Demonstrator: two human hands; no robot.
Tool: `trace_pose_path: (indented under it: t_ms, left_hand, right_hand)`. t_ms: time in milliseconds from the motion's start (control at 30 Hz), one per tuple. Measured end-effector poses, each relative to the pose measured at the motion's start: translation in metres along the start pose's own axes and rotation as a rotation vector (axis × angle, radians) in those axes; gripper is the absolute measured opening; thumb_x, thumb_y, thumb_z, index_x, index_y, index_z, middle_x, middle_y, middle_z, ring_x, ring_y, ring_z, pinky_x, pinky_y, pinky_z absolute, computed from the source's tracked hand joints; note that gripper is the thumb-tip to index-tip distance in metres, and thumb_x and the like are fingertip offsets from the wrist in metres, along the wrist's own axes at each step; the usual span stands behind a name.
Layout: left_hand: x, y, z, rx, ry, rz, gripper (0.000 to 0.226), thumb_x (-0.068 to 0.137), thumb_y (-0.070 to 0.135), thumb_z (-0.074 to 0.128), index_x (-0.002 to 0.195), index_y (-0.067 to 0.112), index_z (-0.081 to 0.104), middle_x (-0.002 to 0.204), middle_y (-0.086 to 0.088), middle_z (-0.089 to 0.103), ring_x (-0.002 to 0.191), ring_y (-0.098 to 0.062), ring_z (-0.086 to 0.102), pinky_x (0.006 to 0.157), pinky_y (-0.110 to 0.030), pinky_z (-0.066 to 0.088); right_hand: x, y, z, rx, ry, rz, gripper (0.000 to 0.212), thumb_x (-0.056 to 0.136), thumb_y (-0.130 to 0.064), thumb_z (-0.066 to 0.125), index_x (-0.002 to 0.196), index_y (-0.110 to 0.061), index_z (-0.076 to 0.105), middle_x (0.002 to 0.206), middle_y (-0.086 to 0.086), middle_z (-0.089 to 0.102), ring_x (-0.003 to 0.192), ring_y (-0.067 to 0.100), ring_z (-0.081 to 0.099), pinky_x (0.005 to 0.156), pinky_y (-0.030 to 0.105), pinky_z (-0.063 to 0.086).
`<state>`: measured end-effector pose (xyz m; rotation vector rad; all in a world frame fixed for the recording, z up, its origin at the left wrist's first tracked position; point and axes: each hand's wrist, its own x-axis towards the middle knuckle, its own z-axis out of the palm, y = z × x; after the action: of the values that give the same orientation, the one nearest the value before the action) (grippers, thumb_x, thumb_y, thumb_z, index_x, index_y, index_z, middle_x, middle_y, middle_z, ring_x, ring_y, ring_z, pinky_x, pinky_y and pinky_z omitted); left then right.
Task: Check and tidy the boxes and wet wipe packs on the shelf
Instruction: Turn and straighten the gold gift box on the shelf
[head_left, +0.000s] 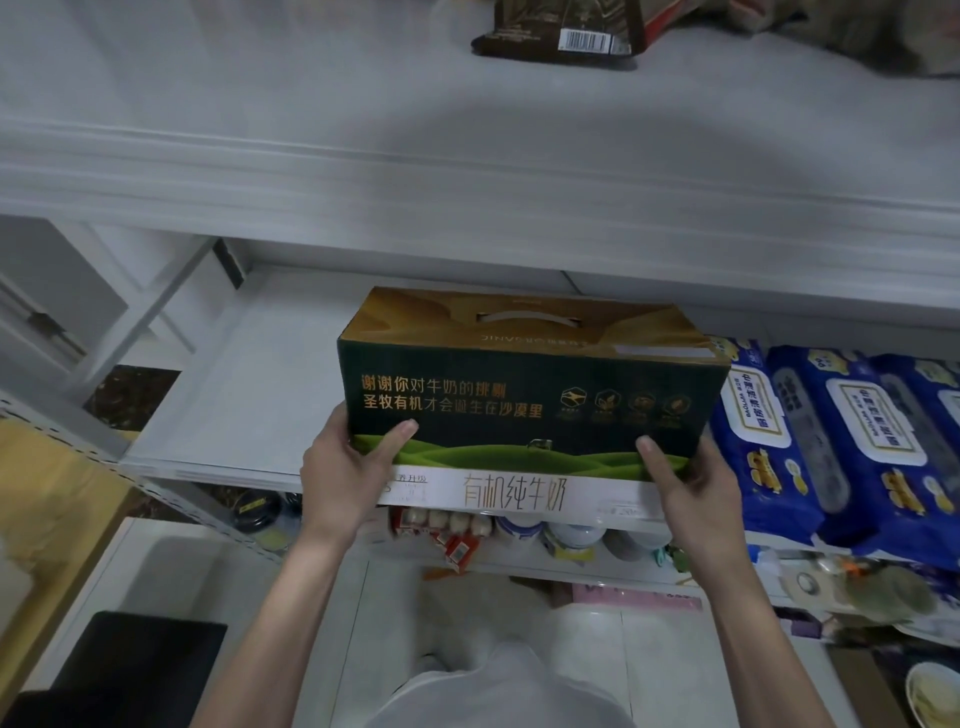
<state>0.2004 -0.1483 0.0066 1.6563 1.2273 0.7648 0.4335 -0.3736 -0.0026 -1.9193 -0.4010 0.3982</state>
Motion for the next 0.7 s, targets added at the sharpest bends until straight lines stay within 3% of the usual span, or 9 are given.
trace_pose_path:
  t_ms: [100,200,367,467,567,700]
  left_hand:
    - [0.001,0.010,-0.009,0.213,0.026,0.028,0.047,0.082,0.053,0.074,0.116,0.021,0.066,0.106,0.003,0.074,0.100,-0.023,0.068,0.088,-0.042,0.055]
    - [0.004,0.019,-0.013,0.296,0.047,0.051,0.045,0.084,0.056,0.072,0.114,0.022,0.068,0.103,0.004,0.075,0.095,-0.023,0.069,0.084,-0.039,0.053]
    - [0.005,0.018,-0.004,-0.176,-0.045,-0.046,0.037,0.088,0.026,0.076,0.122,0.020,0.064,0.103,0.009,0.075,0.093,-0.007,0.072,0.087,-0.038,0.060]
    - [0.007,0.015,-0.010,-0.267,-0.123,-0.060,0.035,0.092,0.017,0.072,0.125,0.022,0.064,0.102,0.005,0.078,0.091,-0.016,0.076,0.080,-0.038,0.063]
    - [0.012,0.011,-0.024,-0.314,-0.261,-0.071,0.038,0.097,0.010,0.064,0.132,0.026,0.063,0.106,0.000,0.079,0.093,-0.024,0.077,0.077,-0.039,0.062]
    - [0.023,0.001,-0.040,-0.344,-0.375,-0.105,0.051,0.097,0.005,0.060,0.144,0.027,0.054,0.120,0.001,0.075,0.108,-0.020,0.073,0.087,-0.033,0.060]
  right_hand:
    - [0.004,-0.008,-0.003,-0.076,0.020,-0.008,0.048,0.089,-0.058,0.069,0.126,-0.030,0.060,0.123,-0.003,0.070,0.119,0.022,0.064,0.099,0.052,0.055]
    - [0.011,-0.014,0.000,0.024,0.029,-0.011,0.036,0.092,-0.044,0.072,0.121,-0.024,0.064,0.112,-0.002,0.073,0.109,0.021,0.069,0.085,0.038,0.058]
    - [0.012,-0.022,0.010,0.190,0.032,-0.001,0.030,0.097,-0.030,0.070,0.124,-0.030,0.060,0.115,-0.003,0.069,0.101,0.009,0.067,0.074,0.023,0.055]
    - [0.012,-0.019,0.006,0.255,0.011,0.040,0.031,0.099,-0.026,0.067,0.127,-0.036,0.056,0.105,-0.005,0.069,0.082,0.006,0.068,0.062,0.021,0.053]
    - [0.012,-0.012,0.001,0.328,-0.016,0.110,0.040,0.100,-0.025,0.065,0.140,-0.030,0.057,0.104,0.002,0.072,0.073,0.012,0.072,0.055,0.026,0.057]
    - [0.013,-0.003,-0.010,0.430,-0.073,0.147,0.031,0.104,-0.014,0.057,0.126,-0.035,0.063,0.090,-0.013,0.081,0.073,0.007,0.077,0.056,0.021,0.061]
